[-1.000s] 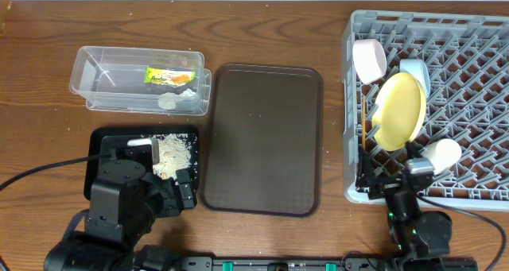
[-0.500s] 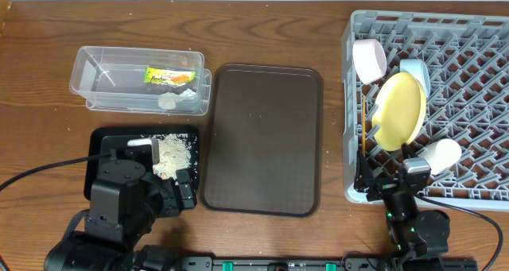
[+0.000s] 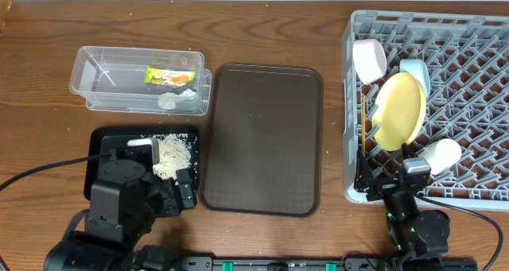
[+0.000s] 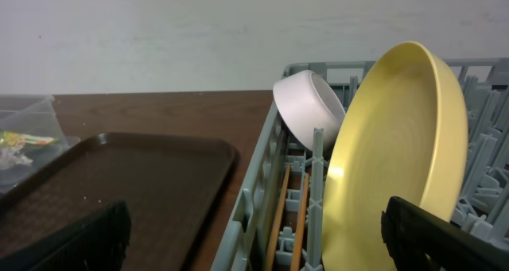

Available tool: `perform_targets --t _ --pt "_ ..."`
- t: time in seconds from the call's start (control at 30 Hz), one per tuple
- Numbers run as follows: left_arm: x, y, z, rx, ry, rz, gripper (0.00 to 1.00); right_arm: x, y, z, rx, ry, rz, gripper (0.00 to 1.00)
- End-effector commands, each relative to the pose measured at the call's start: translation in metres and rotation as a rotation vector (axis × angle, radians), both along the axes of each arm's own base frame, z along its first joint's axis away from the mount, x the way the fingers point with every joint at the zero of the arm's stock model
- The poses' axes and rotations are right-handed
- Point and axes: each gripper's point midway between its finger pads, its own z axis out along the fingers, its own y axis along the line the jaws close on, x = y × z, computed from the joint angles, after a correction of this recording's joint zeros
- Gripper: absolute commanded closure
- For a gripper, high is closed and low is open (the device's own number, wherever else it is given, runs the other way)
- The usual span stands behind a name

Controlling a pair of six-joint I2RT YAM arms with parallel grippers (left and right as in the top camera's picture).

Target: Sort waste into correct bins and load items into the dishwasher rack

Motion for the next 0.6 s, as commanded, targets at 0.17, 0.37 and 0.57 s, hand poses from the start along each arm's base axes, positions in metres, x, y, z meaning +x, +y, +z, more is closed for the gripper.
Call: perform_targets --t 0.17,0.37,0.57 --pt "0.000 0.002 -0.001 0.005 -0.002 0.009 0.03 0.000 0.001 0.000 -0.002 -0.002 0.006 0.01" --pt "-0.013 0.017 -0.007 0.094 -0.030 0.006 0.03 0.000 0.001 0.000 -0.002 -0.002 0.007 0.01" --pt "0.002 0.029 -0.037 0.134 -0.166 0.035 0.03 0.000 0.001 0.000 -0.002 -0.002 0.007 0.01"
